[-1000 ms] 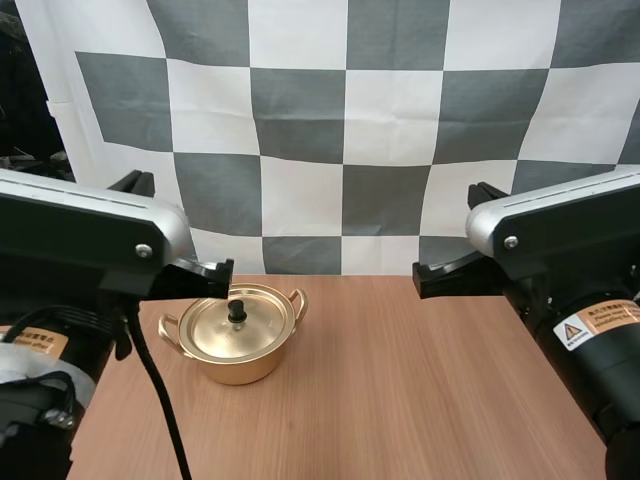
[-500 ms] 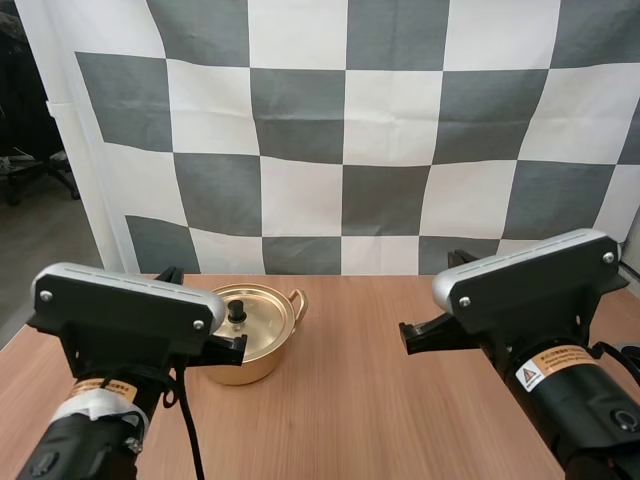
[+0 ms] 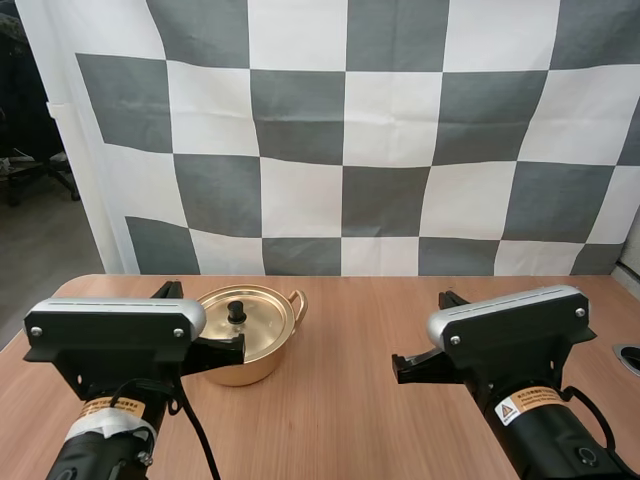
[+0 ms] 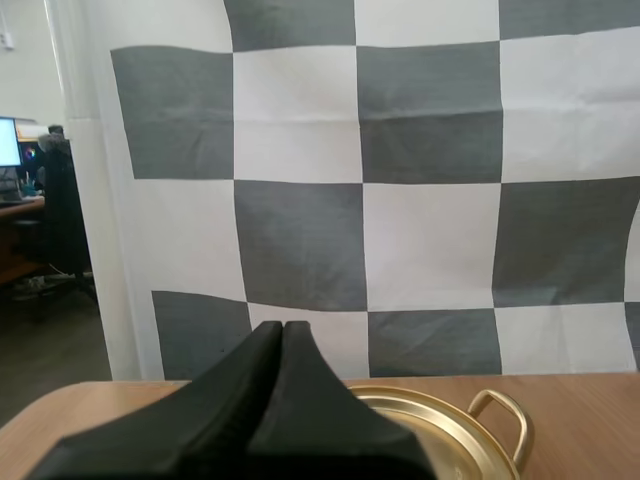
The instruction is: Open the pot, put the car inside, and close it
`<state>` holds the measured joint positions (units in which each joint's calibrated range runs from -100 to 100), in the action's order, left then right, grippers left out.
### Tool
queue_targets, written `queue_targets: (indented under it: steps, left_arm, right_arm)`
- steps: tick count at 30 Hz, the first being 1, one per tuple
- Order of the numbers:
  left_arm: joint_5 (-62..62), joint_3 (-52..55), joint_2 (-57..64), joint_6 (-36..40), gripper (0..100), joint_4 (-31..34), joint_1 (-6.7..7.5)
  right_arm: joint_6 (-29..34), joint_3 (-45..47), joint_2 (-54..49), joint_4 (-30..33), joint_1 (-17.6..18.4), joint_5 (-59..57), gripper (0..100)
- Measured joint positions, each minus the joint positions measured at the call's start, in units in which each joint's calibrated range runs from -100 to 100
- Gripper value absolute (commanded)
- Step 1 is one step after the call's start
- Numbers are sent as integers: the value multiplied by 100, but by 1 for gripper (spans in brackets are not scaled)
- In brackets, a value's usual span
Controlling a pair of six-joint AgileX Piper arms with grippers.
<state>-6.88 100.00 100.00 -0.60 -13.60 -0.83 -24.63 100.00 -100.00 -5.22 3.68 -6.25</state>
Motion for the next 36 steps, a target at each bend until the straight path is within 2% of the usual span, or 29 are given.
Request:
queue_targets:
  steps: [6,11,16,22,36]
  left_arm:
    - [-1114,0,0,253,0,7,0]
    - [-1895,0,0,273,0,14,-7]
    - [-2442,0,0,461,0,271,-7]
    - [-2457,0,0,1025,0,728,-15]
    - [-2243,0,0,1027,0,736,-19]
  right_arm:
    - [14,0,0,-29,-79,-1112,0]
    - [288,0,0,-42,-113,-1860,0]
    - [324,0,0,-25,-113,-2522,0]
    - [344,0,0,-14,-113,-2522,0]
    - [344,0,0,-14,-113,-2537,0]
